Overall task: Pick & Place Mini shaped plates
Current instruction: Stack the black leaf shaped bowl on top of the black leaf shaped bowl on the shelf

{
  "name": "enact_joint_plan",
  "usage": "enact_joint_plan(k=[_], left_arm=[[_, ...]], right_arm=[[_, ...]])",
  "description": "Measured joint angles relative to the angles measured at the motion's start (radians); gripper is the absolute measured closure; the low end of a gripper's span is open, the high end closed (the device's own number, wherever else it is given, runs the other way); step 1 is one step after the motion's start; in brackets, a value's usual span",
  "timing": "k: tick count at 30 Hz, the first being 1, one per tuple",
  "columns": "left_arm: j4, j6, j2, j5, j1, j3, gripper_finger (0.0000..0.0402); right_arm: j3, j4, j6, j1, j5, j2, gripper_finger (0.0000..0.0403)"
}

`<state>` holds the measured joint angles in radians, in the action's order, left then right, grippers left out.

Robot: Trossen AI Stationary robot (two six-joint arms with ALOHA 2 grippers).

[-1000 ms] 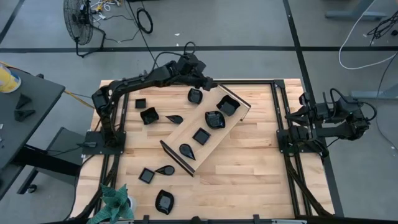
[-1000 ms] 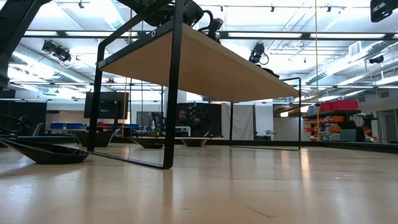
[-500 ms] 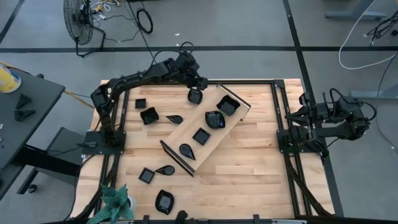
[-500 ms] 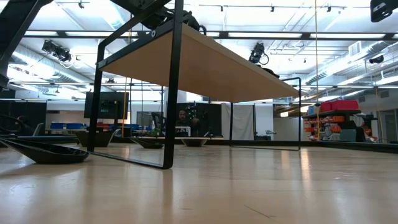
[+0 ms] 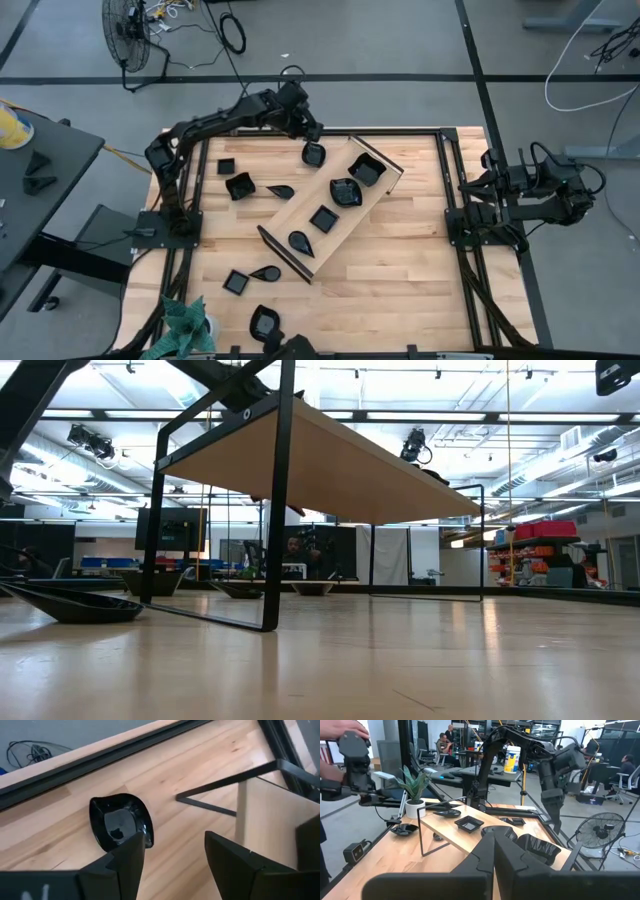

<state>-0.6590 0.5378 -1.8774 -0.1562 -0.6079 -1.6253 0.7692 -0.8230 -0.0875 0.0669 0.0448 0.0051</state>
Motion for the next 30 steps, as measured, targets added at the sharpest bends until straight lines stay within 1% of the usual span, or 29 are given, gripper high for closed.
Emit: enact_joint_plan(k=[7,12,19,30], left_arm=[[-0.020,0.007,-0.072,0.005,-0.008,0.000,0.0191],[-0.021,0.008,-0.116,0.052,-0.009,0.000,0.0191],[-0.020,0.007,-0.170,0.078,-0.018,0.000,0.0191],[-0.022,0.000,-0.236,0.161,-0.030,0.000,0.0191]], right_arm=[[0.000,0.000,0.000,0.000,0.000,0.000,0.0392],[0.000,0.000,0.000,0.000,0.000,0.000,0.0392],[0.000,0.000,0.000,0.000,0.000,0.000,0.0392],[0.000,0.000,0.000,0.000,0.000,0.000,0.0392]])
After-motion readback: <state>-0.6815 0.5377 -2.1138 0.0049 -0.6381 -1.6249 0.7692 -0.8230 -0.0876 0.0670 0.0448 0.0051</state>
